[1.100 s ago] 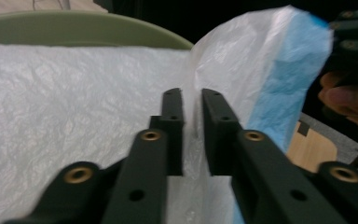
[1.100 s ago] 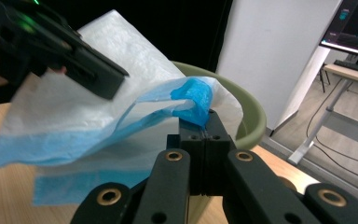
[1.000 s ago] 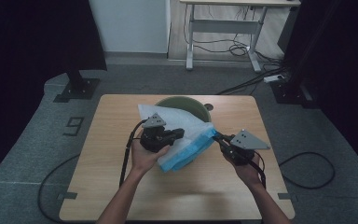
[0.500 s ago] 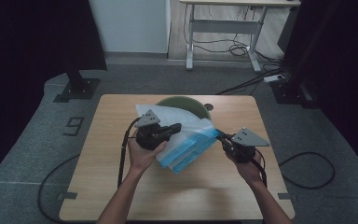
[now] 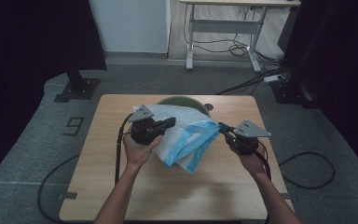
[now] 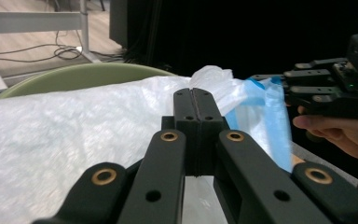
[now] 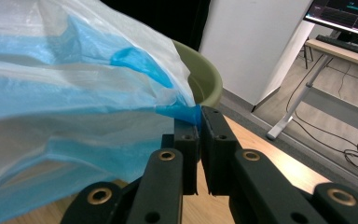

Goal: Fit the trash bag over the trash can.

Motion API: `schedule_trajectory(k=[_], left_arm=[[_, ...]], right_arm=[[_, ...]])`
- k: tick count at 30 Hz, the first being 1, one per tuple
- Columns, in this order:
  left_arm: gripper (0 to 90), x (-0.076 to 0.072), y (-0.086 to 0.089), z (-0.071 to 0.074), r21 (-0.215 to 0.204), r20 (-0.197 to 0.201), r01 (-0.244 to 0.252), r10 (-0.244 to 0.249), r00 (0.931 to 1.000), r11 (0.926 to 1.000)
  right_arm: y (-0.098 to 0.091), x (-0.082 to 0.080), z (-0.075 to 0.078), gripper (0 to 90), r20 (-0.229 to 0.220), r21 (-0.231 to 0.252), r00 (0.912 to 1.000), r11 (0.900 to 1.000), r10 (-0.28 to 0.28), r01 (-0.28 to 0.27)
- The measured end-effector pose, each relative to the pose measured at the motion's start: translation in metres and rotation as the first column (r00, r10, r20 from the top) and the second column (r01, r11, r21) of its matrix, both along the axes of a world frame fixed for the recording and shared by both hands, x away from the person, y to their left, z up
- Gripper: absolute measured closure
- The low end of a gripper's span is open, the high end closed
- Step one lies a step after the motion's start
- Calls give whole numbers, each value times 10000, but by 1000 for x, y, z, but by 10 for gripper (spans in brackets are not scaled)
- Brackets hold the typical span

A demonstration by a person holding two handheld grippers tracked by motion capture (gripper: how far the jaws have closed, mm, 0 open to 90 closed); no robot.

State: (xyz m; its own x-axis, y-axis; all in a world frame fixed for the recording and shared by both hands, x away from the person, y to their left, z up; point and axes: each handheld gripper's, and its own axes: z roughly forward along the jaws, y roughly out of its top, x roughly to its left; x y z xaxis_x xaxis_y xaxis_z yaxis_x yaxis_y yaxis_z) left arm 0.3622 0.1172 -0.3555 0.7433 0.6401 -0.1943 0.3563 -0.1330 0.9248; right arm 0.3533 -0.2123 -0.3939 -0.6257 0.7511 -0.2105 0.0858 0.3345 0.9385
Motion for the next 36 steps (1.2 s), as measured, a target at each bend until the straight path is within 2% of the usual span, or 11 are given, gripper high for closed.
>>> schedule_trajectory(k=[8, 12, 16, 19, 24, 29, 30, 32, 36], left_arm=[[899, 5, 5, 0, -41, 82, -563, 563, 9984, 9984], [899, 7, 12, 0, -115, 319, -982, 985, 9946, 9951], [899, 8, 21, 2, -320, 391, -1274, 1286, 9909, 9913], [899, 7, 29, 3, -467, 419, -1426, 1445, 9886, 9887], [899, 4, 41, 2, -645, 410, -1621, 1649, 9855, 9847], [899, -1, 53, -1, -907, 363, -1593, 1631, 9859, 9831], [899, -2, 55, -3, -1011, 300, -1518, 1555, 9874, 9832], [899, -7, 57, -5, -963, 345, -1466, 1505, 9880, 9845], [899, -15, 59, -9, -926, 331, -1309, 1344, 9904, 9871]], right_arm=[[-17, -3, -6, 885, 79, 179, 9999, 9998, -101, 100], [-24, -2, -6, 886, 183, 96, 9993, 9994, -340, 338], [-31, 0, -7, 886, 384, 16, 9976, 9984, -574, 573], [-36, 0, -5, 886, 761, -18, 9938, 9967, -808, 812], [-47, -3, 4, 886, 1100, 134, 9868, 9929, -1192, 1184], [-55, -9, 9, 886, 1535, 82, 9775, 9894, -1447, 1452], [-56, -11, 9, 886, 1621, 92, 9760, 9892, -1456, 1460], [-58, -15, 8, 885, 1781, 139, 9755, 9916, -1289, 1285], [-58, -27, -1, 882, 1612, 328, 9845, 9974, -686, 641]])
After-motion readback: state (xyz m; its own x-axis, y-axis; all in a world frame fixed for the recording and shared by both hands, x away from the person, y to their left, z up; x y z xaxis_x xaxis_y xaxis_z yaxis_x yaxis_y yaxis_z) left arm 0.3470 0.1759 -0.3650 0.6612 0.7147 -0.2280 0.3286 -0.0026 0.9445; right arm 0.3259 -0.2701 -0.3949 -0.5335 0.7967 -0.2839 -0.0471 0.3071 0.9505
